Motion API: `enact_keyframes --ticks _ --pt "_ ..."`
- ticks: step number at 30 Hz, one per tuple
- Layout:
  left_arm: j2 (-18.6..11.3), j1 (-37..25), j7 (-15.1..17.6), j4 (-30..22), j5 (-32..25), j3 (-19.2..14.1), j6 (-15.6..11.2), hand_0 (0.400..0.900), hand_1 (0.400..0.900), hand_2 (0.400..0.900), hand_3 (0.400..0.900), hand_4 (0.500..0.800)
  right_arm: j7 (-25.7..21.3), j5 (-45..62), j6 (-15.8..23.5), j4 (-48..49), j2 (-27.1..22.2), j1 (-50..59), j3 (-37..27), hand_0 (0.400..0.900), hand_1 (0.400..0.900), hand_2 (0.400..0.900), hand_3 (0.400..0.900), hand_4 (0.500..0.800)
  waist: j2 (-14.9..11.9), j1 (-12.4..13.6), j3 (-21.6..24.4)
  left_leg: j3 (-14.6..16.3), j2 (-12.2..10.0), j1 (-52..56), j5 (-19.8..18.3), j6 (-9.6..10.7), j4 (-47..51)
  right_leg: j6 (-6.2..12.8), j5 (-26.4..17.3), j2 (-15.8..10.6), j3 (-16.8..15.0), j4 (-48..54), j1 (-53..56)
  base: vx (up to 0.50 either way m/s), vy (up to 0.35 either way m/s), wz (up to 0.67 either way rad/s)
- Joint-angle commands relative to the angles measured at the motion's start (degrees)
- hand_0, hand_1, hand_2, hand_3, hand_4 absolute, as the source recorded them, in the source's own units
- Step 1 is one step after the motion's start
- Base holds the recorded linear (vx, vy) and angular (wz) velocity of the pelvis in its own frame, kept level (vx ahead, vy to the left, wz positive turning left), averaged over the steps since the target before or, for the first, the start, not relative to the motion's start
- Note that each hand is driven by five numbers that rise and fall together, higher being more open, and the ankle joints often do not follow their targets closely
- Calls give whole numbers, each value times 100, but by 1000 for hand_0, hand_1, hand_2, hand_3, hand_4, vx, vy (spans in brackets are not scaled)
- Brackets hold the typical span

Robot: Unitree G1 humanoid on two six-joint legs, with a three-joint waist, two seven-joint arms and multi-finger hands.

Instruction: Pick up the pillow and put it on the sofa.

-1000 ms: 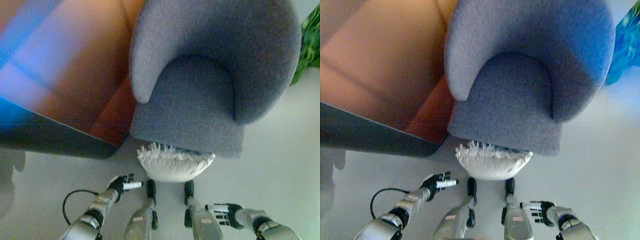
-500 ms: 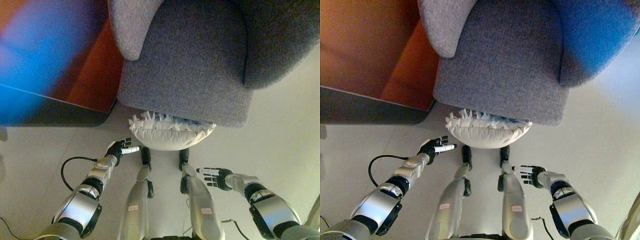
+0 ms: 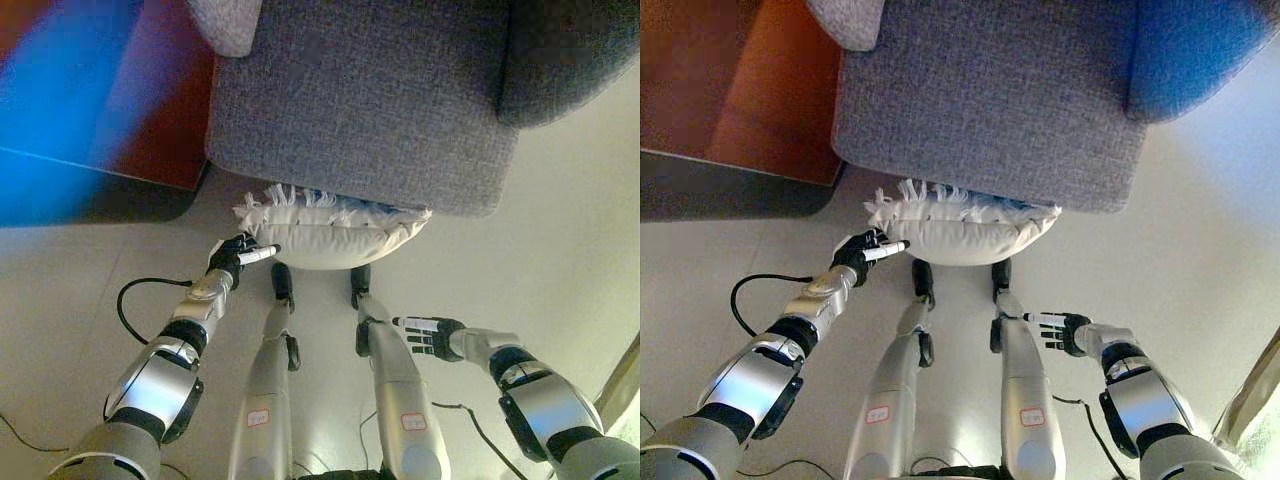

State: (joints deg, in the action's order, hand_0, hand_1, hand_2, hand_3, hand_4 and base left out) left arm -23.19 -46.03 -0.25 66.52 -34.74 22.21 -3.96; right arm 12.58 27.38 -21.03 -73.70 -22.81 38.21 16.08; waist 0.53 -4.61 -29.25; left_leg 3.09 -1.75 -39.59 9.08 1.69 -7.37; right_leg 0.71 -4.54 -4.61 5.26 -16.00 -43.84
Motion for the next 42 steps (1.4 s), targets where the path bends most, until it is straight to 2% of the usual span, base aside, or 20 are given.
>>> enact_keyframes --ticks 1,10,17,19,25,42 --pt "-237 -291 43 -49 -251 -224 -188 900 900 900 900 800 -9 112 -327 -111 -307 -28 308 900 900 900 900 800 -34 1 -54 13 244 -382 -578 217 -783 278 258 278 -39 30 -79 -4 -21 -4" --pt "-292 -859 -174 -331 -291 23 -97 900 900 900 900 800 1 149 -426 -100 -315 192 334 900 900 900 900 800 -55 -87 -54 -13 233 -574 -588 241 -799 304 222 295 -116 82 -245 0 -22 -6" --pt "-174 -1060 -101 -323 -308 139 -29 900 900 900 900 800 -99 183 -503 -125 -239 334 357 900 900 900 900 800 -38 -136 -54 15 245 -644 -611 252 -905 298 224 295 -165 52 -292 23 4 -8" --pt "-196 -1101 -107 -301 -316 142 -48 400 400 400 400 500 -100 192 -512 -139 -249 340 375 900 900 900 900 800 -38 -151 -54 33 237 -676 -615 260 -956 297 221 290 -178 29 -316 26 13 -5" --pt "-247 -1135 48 -469 -408 194 -152 400 400 400 400 500 -113 197 -537 -109 -285 345 367 900 900 900 900 800 -22 -158 -54 56 223 -720 -619 263 -988 296 230 300 -208 -5 -360 8 2 -1" --pt "-331 -1127 72 -615 -439 184 23 400 400 400 400 500 -142 295 -377 -74 -325 267 324 900 900 900 900 800 29 -137 -54 75 224 -575 -554 285 -932 282 258 300 -152 -40 -233 0 -3 1"
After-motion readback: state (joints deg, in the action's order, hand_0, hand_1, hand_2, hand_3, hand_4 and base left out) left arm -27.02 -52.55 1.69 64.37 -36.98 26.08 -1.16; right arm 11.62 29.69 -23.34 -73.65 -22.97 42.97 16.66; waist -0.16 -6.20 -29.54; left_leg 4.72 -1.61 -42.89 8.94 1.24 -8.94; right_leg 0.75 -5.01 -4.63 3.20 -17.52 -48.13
